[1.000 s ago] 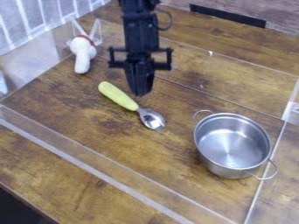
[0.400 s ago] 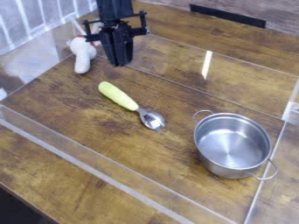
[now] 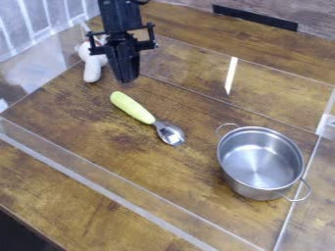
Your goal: Move the green spoon to the left
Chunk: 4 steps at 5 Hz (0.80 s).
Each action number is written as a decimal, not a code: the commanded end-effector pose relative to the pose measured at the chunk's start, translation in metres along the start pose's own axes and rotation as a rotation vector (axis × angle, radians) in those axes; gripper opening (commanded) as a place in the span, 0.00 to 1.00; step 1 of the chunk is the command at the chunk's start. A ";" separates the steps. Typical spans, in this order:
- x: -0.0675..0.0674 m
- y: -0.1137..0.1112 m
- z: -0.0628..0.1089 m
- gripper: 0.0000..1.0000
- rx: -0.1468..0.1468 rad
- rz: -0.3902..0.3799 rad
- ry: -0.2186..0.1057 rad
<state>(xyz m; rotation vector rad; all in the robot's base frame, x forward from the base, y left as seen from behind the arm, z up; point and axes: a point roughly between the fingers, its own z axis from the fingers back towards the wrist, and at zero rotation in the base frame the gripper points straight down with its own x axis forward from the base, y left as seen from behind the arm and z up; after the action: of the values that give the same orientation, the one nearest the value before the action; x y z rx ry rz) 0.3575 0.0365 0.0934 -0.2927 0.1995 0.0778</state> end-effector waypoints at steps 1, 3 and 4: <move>-0.005 -0.016 0.008 0.00 -0.018 0.023 -0.041; -0.005 0.003 0.022 0.00 -0.083 0.200 -0.089; -0.007 0.015 0.036 0.00 -0.109 0.251 -0.098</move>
<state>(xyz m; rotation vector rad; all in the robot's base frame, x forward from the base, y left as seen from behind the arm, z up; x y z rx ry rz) 0.3556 0.0631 0.0987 -0.3783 0.2066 0.3512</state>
